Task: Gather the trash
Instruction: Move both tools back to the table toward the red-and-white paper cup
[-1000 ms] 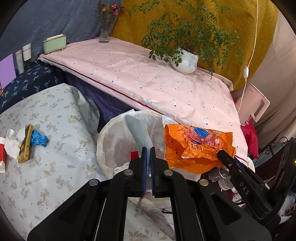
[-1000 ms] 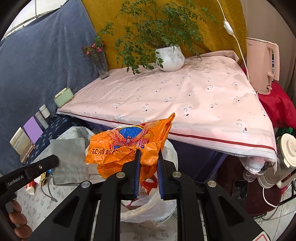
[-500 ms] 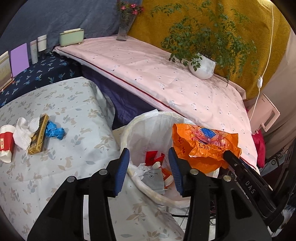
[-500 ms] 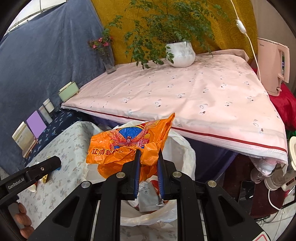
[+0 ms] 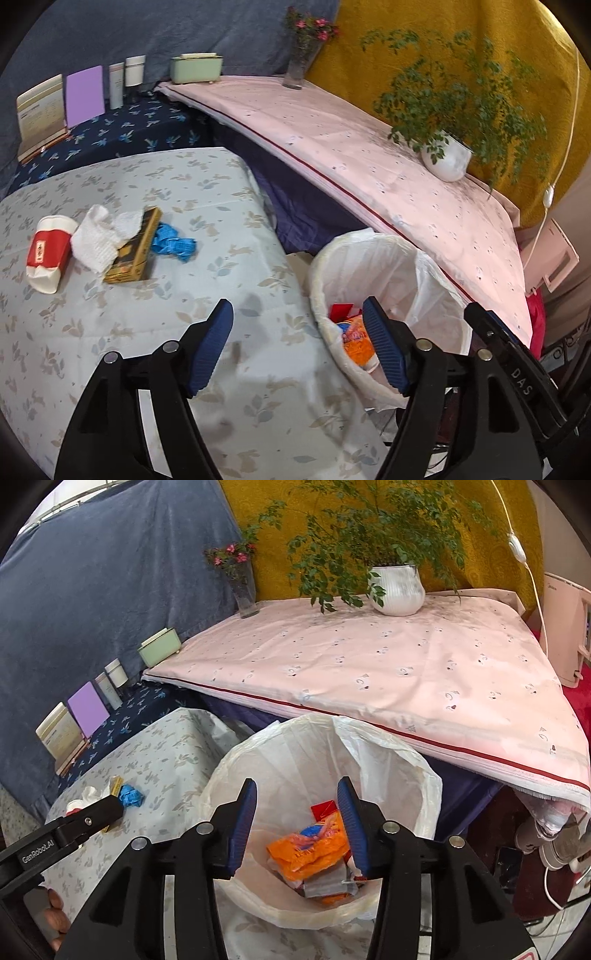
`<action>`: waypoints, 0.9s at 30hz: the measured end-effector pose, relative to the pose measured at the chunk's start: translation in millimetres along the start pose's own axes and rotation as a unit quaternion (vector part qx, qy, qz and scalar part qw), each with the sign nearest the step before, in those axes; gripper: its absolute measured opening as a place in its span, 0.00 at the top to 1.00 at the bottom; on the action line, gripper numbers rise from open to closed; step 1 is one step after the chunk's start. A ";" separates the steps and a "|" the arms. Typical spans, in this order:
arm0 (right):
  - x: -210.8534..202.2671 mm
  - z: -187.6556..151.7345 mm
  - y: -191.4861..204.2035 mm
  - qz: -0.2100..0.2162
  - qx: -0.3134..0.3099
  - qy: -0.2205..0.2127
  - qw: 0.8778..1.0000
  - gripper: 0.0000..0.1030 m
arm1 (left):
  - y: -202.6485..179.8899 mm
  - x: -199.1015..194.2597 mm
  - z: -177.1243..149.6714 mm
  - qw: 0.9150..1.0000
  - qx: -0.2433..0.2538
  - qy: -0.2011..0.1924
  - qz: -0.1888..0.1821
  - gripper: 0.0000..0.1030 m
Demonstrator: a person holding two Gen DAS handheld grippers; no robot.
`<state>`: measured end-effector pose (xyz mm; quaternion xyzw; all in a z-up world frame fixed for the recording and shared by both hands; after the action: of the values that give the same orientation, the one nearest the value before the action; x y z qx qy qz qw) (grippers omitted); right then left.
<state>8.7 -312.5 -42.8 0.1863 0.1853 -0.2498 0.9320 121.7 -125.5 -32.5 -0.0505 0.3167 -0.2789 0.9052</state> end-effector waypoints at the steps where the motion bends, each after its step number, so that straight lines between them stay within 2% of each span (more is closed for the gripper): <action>1: -0.8 0.2 2.8 0.002 -0.002 0.000 1.000 0.56 | 4.9 -2.2 0.4 1.000 -0.004 -0.001 0.003 0.33; 6: -8.5 -0.9 24.8 0.020 -0.014 -0.001 1.000 0.56 | 28.8 -14.8 1.0 0.999 -0.020 -0.011 0.023 0.28; 14: -17.2 -7.4 66.6 0.054 -0.039 0.005 0.998 0.56 | 73.9 -36.5 -1.7 0.997 -0.052 -0.021 0.057 0.27; 27: -27.6 -27.3 138.8 0.110 -0.080 0.023 0.990 0.55 | 152.1 -74.3 -10.0 0.987 -0.099 -0.037 0.121 0.27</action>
<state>53.7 -177.7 -18.9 0.1358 0.2042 -0.1257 0.9613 139.8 42.9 -40.7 -0.1118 0.3128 -0.1328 0.9338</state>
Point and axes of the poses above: each gripper's, at about its wrist camera, not at the fingertips, and x roughly the way its jaws point, y to its left, z to its top, the point moved 4 cm from there along x, roughly the way its jaws point, and after that the axes turned 13 degrees about -y, right-handed, at the moved point
